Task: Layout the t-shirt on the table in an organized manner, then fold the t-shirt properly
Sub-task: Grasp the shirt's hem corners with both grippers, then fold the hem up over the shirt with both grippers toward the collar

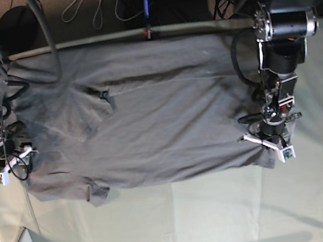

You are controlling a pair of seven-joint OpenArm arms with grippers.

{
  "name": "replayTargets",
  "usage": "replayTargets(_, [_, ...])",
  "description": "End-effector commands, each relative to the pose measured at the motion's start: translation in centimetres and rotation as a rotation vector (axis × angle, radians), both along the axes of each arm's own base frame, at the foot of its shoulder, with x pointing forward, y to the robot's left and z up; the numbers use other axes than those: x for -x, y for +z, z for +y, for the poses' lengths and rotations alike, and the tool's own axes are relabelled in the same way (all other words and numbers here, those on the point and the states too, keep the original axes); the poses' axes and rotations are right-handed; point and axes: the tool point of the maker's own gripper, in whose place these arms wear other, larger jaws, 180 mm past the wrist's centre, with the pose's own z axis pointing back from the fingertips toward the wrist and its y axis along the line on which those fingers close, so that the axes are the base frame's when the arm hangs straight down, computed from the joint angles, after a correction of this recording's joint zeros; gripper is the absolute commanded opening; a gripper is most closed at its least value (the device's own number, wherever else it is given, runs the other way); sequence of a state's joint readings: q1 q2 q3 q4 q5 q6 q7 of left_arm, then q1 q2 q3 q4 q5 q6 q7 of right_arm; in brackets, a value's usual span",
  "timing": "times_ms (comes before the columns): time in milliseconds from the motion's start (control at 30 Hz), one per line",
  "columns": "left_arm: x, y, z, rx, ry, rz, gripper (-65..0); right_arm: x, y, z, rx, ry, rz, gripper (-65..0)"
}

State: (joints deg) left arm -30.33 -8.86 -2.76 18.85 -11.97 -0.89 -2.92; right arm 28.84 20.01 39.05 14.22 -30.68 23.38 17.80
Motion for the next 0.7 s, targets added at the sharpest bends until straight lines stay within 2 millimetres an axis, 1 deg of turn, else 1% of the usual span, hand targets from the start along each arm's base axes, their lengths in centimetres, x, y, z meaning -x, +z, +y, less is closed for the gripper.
replayTargets(0, [0.3, -0.5, 0.0, 0.001, -0.004, 0.047, -65.0, -1.3, 1.9, -0.5, -0.010, 0.014, -0.057, -28.5])
replayTargets(67, [0.3, -0.5, -0.1, 0.002, -0.005, 0.047, -65.0, -1.2, 1.7, -0.3, -0.021, 0.025, -0.053, -34.7])
replayTargets(133, [0.3, -0.6, -0.2, 0.005, -0.005, 0.051, -65.0, -1.1, 1.6, -0.3, -0.021, 0.025, -0.050, -43.1])
replayTargets(267, [0.3, -0.5, -0.1, 0.005, -0.004, 0.051, -65.0, -1.2, 1.8, -0.4, -0.018, 0.023, -0.055, -65.0])
replayTargets(367, [0.0, -0.2, -0.2, 0.010, 0.000, 0.041, -65.0, -1.4, 2.3, -0.8, -0.013, 0.016, -0.072, -65.0])
replayTargets(433, [-1.0, 1.1, -0.2, 0.011, -0.003, 0.001, -65.0, -1.6, 2.7, -1.1, -0.006, 0.013, -0.082, -65.0])
replayTargets(467, [-1.7, 2.0, -0.3, 0.009, -0.007, -0.028, -65.0, -1.7, 3.2, -1.6, 0.008, 0.010, -0.091, -65.0])
replayTargets(500, [-2.0, 2.7, -0.5, 0.009, -0.012, -0.038, -65.0, -1.9, 4.0, -2.3, 0.032, 0.007, -0.110, -65.0])
replayTargets(533, [-1.7, 2.7, -0.6, 0.013, -0.016, -0.028, -65.0, -1.8, 4.5, -2.7, 0.051, 0.003, -0.124, -65.0])
replayTargets(567, [-1.7, 3.2, -0.9, 0.014, -0.025, -0.035, -65.0, -1.2, 4.6, -3.2, 0.059, -0.010, -0.134, -65.0])
replayTargets(633, [-1.9, 5.0, -1.3, 0.012, -0.046, -0.072, -65.0, -0.3, 5.7, -4.3, 0.089, -0.033, -0.173, -65.0])
replayTargets(667, [-1.8, 5.7, -1.7, 0.012, -0.058, -0.091, -65.0, 0.0, 5.8, -3.8, 0.077, -0.021, -0.189, -65.0])
